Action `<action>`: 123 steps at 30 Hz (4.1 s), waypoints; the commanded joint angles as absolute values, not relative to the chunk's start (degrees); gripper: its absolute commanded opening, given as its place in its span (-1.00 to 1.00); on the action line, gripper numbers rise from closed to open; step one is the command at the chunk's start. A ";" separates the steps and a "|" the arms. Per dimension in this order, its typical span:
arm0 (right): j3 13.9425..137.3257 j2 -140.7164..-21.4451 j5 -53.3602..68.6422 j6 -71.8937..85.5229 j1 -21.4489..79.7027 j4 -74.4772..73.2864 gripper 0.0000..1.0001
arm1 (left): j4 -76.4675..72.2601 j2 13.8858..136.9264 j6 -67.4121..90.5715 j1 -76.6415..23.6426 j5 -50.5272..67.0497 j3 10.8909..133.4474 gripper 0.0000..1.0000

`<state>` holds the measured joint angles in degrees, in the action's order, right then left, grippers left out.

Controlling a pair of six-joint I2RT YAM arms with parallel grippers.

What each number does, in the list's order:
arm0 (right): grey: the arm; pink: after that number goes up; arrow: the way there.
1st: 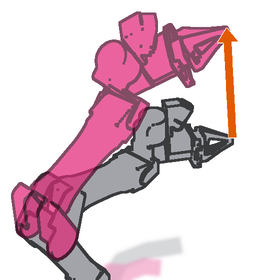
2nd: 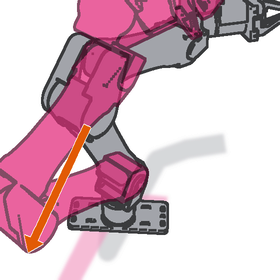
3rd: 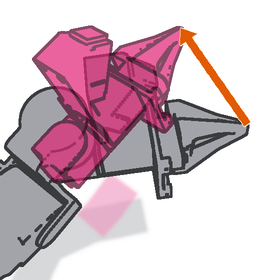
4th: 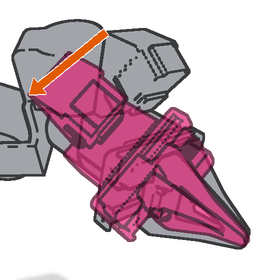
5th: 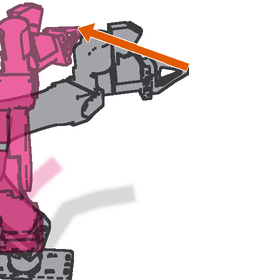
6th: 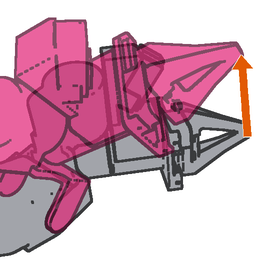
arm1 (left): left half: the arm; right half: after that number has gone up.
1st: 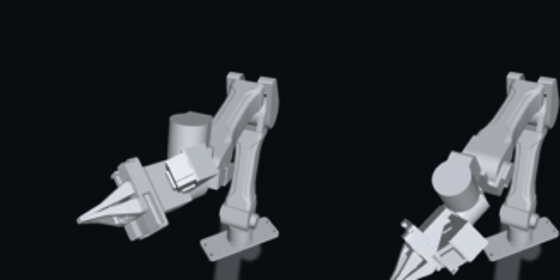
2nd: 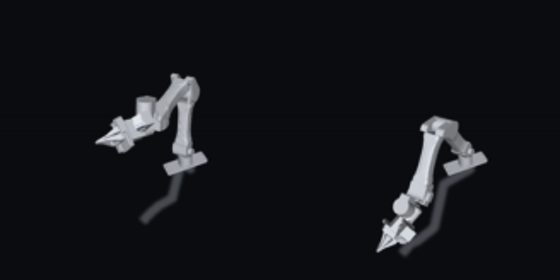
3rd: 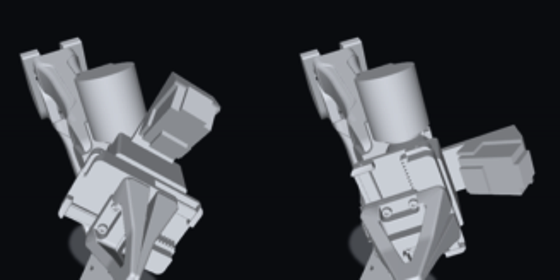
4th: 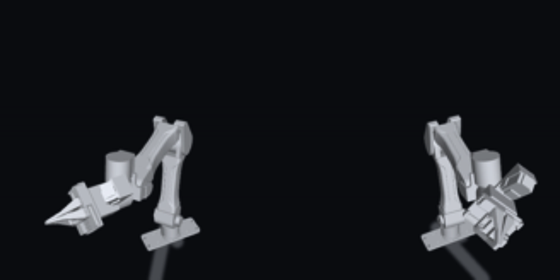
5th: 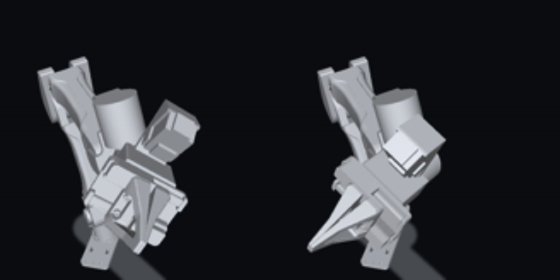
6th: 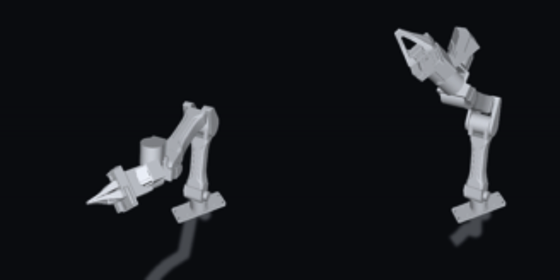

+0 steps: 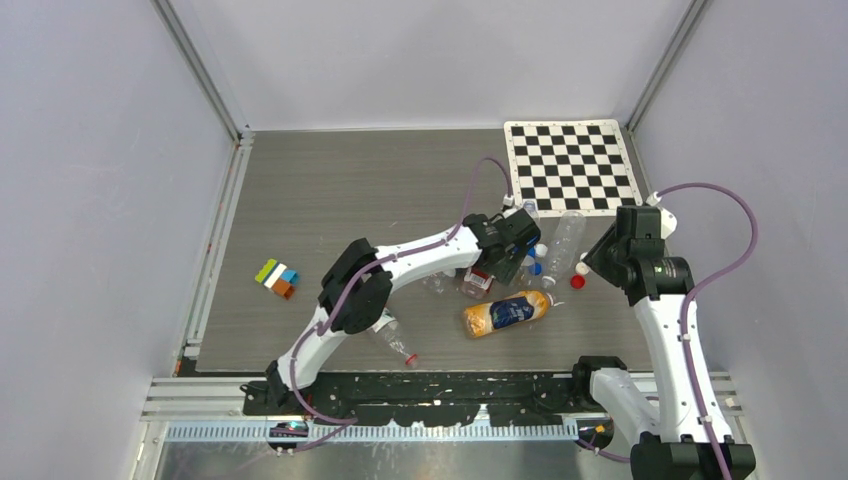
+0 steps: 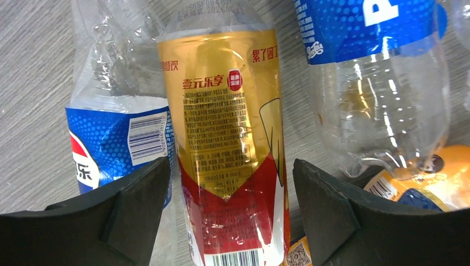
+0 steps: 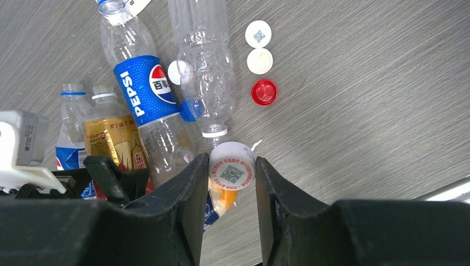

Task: Screw on the bottle caps

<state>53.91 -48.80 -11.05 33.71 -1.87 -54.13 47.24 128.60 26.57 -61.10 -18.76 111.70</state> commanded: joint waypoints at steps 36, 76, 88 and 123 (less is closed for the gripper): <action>64.71 -44.86 16.79 24.96 -1.23 -42.01 -0.37 | 11.88 72.50 -7.77 -59.42 -15.08 66.85 -0.66; 74.23 -62.70 36.80 18.34 26.95 -34.91 -0.46 | -10.91 49.90 -36.56 -54.14 3.69 34.07 -1.00; 73.55 -63.29 38.17 17.31 28.81 -36.33 -0.46 | -11.03 49.81 -36.18 -54.14 4.81 34.05 -1.00; 73.72 -67.93 30.36 24.13 30.68 -39.12 -0.70 | -20.98 53.67 -28.00 -54.87 4.01 32.27 -1.00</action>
